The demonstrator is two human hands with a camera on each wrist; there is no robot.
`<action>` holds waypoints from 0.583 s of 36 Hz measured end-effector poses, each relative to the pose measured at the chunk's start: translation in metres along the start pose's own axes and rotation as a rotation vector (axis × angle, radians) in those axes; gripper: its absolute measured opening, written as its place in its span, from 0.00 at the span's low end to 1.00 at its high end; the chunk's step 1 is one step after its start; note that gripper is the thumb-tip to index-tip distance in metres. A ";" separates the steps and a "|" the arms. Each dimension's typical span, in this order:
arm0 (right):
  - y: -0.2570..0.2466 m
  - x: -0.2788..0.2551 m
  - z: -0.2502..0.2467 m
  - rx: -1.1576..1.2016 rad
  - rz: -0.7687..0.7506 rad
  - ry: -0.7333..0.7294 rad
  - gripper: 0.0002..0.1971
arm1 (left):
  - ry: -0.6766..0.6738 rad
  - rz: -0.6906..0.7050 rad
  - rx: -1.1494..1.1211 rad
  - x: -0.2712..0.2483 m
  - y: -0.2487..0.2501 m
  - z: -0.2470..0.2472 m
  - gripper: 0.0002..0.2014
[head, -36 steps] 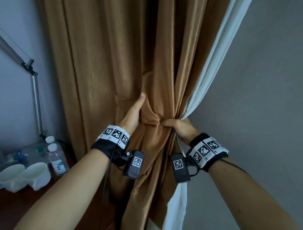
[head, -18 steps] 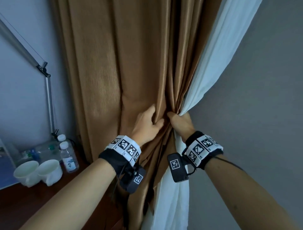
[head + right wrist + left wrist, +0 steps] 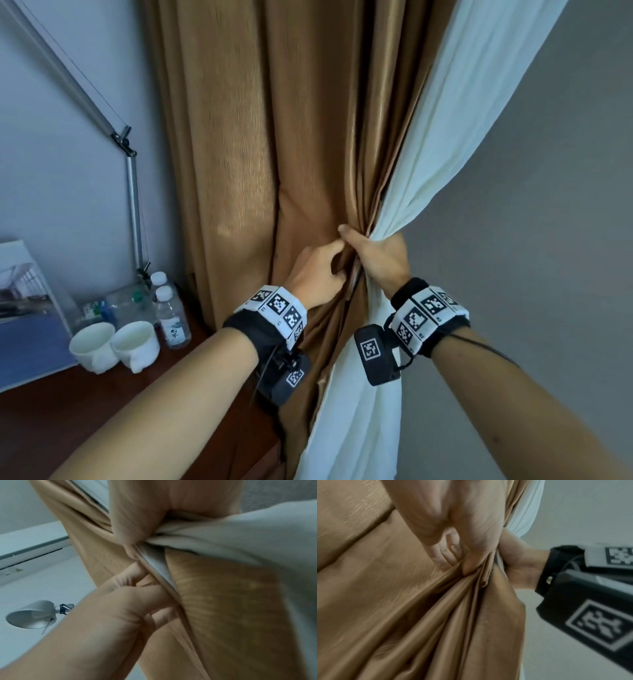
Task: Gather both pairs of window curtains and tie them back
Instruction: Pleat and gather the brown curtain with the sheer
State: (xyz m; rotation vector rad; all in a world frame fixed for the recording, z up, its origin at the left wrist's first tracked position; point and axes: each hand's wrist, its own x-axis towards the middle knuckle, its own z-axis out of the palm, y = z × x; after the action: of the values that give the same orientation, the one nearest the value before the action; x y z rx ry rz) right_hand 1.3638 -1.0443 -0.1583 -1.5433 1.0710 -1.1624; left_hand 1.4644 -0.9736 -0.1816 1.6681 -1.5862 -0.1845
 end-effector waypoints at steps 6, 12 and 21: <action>0.001 0.007 -0.005 -0.176 0.053 0.136 0.07 | -0.079 0.033 0.045 0.000 -0.005 0.005 0.09; 0.000 0.014 -0.012 -0.275 0.060 0.131 0.09 | -0.148 -0.046 -0.100 0.010 -0.016 0.002 0.11; -0.006 0.033 -0.025 -0.313 0.062 0.054 0.19 | 0.379 -0.338 -0.289 0.049 -0.042 -0.044 0.36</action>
State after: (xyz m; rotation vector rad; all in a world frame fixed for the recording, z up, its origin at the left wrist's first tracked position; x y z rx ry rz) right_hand 1.3463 -1.0782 -0.1426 -1.7106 1.3783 -1.0343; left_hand 1.5336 -1.0028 -0.1581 1.6165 -0.9452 -0.2409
